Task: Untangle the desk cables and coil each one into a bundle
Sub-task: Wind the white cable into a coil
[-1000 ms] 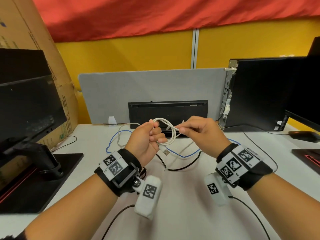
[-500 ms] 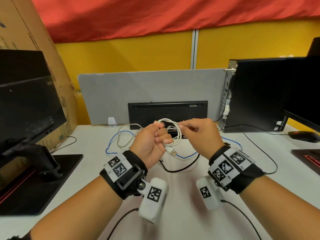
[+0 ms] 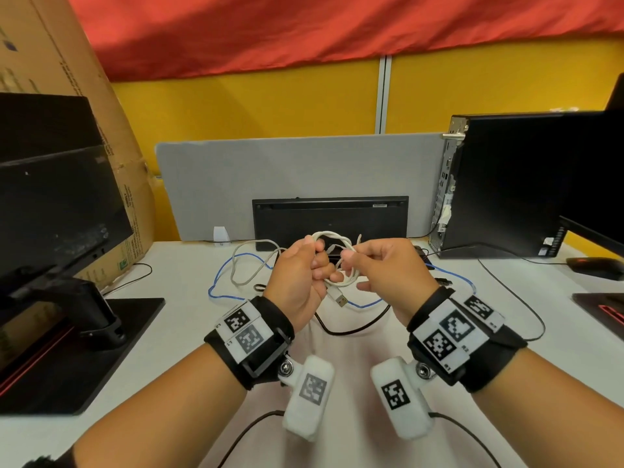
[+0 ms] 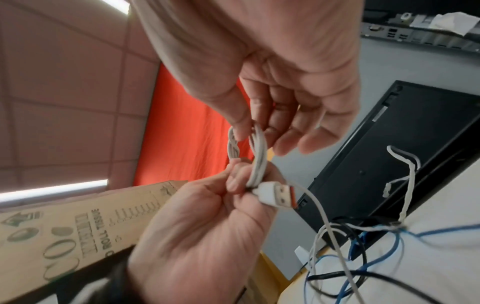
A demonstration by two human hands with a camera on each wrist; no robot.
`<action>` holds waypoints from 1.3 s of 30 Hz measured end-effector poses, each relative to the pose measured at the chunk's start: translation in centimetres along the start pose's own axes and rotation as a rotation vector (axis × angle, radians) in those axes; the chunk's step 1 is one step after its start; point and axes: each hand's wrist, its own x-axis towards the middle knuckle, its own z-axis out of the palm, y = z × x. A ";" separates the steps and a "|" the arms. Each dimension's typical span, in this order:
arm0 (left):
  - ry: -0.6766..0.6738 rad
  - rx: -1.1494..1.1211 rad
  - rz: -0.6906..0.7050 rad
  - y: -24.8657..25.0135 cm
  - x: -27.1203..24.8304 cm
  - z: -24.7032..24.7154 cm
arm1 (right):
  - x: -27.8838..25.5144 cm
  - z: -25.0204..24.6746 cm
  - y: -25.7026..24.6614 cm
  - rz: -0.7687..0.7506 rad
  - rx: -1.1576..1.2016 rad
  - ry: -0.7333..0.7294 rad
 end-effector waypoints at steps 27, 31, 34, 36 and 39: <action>0.152 0.887 0.270 0.5 1.2 -1.8 | 1.1 -2.0 -0.5 0.051 -0.425 0.017; 0.240 0.924 0.257 0.7 1.6 -2.5 | 1.3 -2.7 -0.3 0.117 -0.236 -0.018; 0.288 1.035 0.231 0.6 2.0 -3.0 | 1.3 -3.2 -0.3 0.203 -0.079 -0.032; 0.321 1.057 0.224 0.6 2.2 -3.3 | 1.4 -3.4 -0.1 0.161 -0.150 -0.033; 0.325 0.998 0.241 0.8 2.3 -3.5 | 1.3 -3.8 0.2 0.021 -0.339 -0.021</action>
